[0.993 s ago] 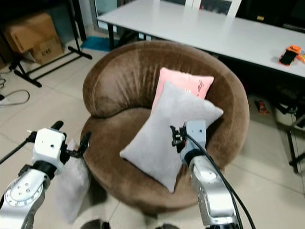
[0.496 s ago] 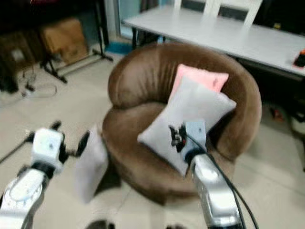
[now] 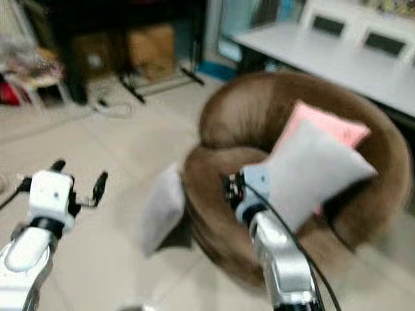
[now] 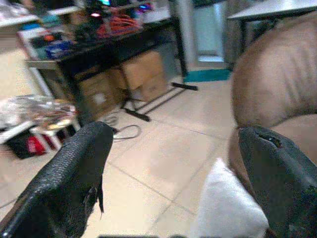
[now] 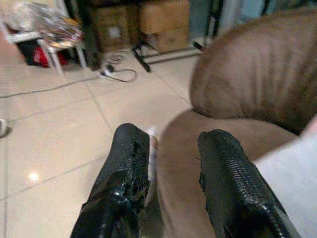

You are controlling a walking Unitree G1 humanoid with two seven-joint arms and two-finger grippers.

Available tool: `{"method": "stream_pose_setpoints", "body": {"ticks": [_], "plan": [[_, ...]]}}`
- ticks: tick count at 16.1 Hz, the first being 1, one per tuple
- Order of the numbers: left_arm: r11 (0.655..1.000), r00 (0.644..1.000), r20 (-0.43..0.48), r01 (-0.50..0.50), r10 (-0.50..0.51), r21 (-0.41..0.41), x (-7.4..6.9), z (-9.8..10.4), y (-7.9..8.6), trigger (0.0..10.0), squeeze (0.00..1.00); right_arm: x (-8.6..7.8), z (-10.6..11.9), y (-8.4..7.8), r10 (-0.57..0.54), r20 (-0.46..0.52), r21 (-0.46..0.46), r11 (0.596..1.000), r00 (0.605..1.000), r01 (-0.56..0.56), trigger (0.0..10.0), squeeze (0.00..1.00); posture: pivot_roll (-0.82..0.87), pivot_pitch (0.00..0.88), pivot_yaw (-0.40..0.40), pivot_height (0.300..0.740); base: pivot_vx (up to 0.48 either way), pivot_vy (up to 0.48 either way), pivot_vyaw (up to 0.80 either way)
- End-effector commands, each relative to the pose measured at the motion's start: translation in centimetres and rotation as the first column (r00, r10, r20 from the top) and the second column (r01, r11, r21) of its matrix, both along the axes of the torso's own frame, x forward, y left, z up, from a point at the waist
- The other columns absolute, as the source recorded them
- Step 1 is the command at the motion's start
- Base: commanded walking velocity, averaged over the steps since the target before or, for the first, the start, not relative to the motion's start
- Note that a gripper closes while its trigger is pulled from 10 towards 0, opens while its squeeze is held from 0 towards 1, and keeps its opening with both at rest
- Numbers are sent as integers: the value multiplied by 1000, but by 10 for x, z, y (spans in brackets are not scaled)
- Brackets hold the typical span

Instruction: Move the pillow to the sofa from floor

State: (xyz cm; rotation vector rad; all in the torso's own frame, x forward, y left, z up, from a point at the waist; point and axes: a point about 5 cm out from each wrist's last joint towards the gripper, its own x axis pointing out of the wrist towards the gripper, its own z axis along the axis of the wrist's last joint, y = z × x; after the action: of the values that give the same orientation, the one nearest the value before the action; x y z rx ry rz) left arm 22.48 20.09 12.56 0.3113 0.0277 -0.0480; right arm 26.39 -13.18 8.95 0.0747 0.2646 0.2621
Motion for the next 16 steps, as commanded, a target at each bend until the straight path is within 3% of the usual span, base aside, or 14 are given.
{"method": "stream_pose_setpoints", "body": {"ticks": [1, 4, 7, 11, 16], "plan": [[1000, 1000, 9, 6, -6, -15, 1, 0, -2, 10000, 0, 1, -1, -4, -6, 1, -4, 1000, 1000, 6, 10000, 0, 2, 0, -57, 729, 0, 0, 800], [1000, 1000, 19, 10, -9, -26, 2, 1, -2, 10000, 0, 1, -4, -3, 1, 9, -7, 1000, 1000, -1, 10000, 0, 4, 0, -59, 729, 303, 0, 779], [1000, 1000, 22, 7, -6, -29, 3, 1, -1, 10000, 0, 2, -4, -7, -46, 14, 19, 999, 999, 45, 10000, 0, 4, 0, -58, 729, 344, 0, 0], [1000, 1000, 24, -5, 6, -19, 3, -1, 3, 10000, 0, 2, -8, -22, -116, 14, -36, 993, 993, 116, 10000, 0, -4, 0, -45, 729, 356, 0, 0], [1000, 1000, 26, 6, -5, -21, 5, -1, 1, 10000, 0, 3, -4, -14, -57, 28, -17, 998, 998, 57, 10000, 0, -8, 0, -38, 729, 358, 0, 0]]}}
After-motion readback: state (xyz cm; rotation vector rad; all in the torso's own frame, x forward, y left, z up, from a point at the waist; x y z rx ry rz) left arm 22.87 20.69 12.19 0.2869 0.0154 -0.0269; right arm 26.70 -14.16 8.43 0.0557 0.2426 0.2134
